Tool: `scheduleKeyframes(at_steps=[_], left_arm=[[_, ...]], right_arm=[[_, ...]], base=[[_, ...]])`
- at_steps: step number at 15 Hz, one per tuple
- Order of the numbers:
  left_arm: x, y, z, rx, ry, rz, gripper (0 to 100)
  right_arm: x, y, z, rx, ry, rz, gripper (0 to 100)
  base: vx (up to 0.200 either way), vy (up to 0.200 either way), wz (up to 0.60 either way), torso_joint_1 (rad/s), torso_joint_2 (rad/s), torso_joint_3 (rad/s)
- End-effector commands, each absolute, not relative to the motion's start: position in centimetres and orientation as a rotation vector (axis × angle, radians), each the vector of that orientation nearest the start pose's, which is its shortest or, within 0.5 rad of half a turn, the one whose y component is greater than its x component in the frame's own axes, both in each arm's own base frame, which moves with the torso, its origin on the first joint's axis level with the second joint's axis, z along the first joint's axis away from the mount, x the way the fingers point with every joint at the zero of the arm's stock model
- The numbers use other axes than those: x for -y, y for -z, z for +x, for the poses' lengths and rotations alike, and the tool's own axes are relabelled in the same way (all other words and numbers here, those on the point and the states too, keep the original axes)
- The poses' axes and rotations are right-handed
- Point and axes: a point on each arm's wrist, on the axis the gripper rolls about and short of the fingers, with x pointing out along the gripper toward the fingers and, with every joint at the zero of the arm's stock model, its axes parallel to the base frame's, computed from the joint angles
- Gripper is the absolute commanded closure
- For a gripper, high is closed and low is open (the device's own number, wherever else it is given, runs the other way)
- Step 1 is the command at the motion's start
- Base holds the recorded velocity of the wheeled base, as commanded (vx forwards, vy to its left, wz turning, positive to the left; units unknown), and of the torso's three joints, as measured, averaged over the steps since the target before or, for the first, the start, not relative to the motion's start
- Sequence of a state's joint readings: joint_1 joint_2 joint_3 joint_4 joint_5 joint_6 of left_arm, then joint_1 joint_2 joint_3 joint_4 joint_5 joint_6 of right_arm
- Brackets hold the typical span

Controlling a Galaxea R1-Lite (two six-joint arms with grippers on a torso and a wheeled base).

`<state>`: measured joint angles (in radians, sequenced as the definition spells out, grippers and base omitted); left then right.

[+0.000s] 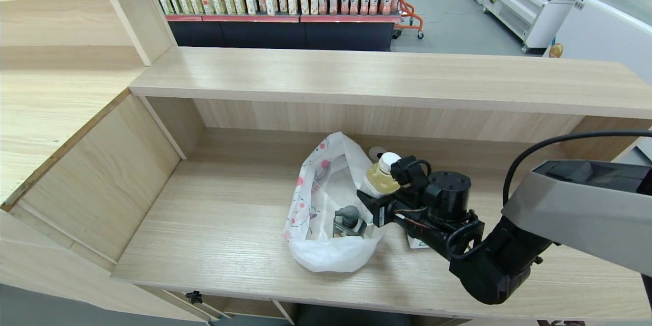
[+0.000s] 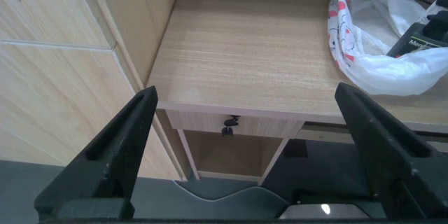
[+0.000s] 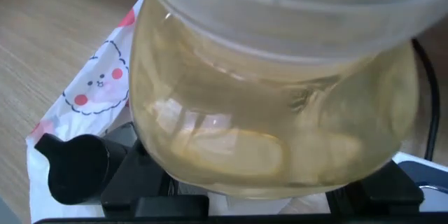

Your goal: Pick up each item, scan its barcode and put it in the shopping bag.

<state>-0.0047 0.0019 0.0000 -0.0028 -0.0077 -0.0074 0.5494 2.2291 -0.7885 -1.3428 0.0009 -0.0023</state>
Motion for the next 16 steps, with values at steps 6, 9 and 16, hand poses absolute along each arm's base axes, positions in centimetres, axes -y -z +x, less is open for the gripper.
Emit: scheduleKeyframes(at_steps=[6,9,16], left_arm=[[0.0,-7.6,-2.3,0.001,0.012,-0.008,0],[0.0,-7.6,-2.3,0.001,0.012,-0.008,0],[0.0,-7.6,-2.3,0.001,0.012,-0.008,0]], right_arm=[[-20.2,-4.1,33.0,-0.113,-0.554,-0.075,100],[-19.9,-4.0,33.1,-0.109,-0.549,-0.11,100],[-19.8,-4.3,32.9,-0.1,-0.569,-0.113,0]], base=[[0.0,0.0,0.0,0.0,0.0,0.0],[0.0,0.0,0.0,0.0,0.0,0.0],[0.0,0.0,0.0,0.0,0.0,0.0]])
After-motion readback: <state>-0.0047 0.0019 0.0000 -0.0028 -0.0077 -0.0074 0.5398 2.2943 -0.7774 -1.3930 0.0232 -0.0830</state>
